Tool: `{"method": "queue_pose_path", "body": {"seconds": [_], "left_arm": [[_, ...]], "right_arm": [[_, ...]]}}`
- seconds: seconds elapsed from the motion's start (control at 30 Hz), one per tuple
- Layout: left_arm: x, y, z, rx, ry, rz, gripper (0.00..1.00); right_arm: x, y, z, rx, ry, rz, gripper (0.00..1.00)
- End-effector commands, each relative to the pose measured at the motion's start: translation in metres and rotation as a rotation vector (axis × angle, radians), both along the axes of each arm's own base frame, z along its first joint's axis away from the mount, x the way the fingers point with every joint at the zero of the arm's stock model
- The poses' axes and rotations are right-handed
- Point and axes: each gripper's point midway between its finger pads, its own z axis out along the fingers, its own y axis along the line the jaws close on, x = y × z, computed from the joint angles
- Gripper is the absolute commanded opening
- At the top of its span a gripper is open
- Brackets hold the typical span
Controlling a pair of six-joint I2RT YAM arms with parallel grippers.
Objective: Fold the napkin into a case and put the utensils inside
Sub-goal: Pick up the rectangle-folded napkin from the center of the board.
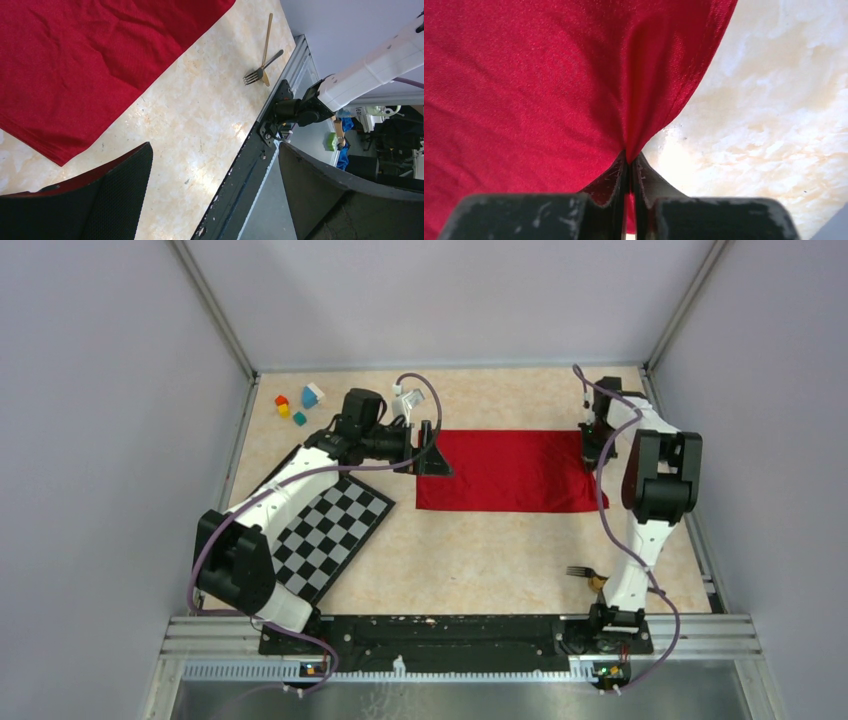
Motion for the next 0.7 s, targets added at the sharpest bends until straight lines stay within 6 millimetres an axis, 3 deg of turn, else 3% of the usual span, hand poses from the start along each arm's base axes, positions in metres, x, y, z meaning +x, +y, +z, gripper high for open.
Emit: {"method": "queue_pose_path", "body": {"seconds": [0.0, 0.2, 0.33, 0.47, 0.6, 0.67], "left_arm": [[0.001, 0.0, 0.007, -0.009, -0.057, -0.01, 0.99], [0.002, 0.001, 0.003, -0.003, -0.051, -0.005, 0.99], [0.0, 0.001, 0.001, -0.003, -0.05, -0.007, 0.99], [0.0, 0.0, -0.002, -0.008, -0.044, -0.011, 0.99], [0.001, 0.001, -0.002, -0.011, -0.043, -0.01, 0.99], [0.002, 0.003, -0.003, -0.012, -0.041, -0.004, 0.99]], "right_arm": [[-0.004, -0.004, -0.029, -0.06, 0.015, 0.006, 0.0], [-0.01, -0.001, 0.0, -0.06, -0.022, 0.079, 0.0], [-0.019, -0.04, 0.017, -0.253, -0.022, 0.065, 0.0], [-0.013, -0.075, 0.045, -0.372, -0.106, -0.008, 0.0], [-0.004, -0.086, 0.065, -0.428, -0.165, 0.003, 0.0], [-0.002, -0.082, 0.067, -0.422, -0.177, 0.017, 0.0]]}}
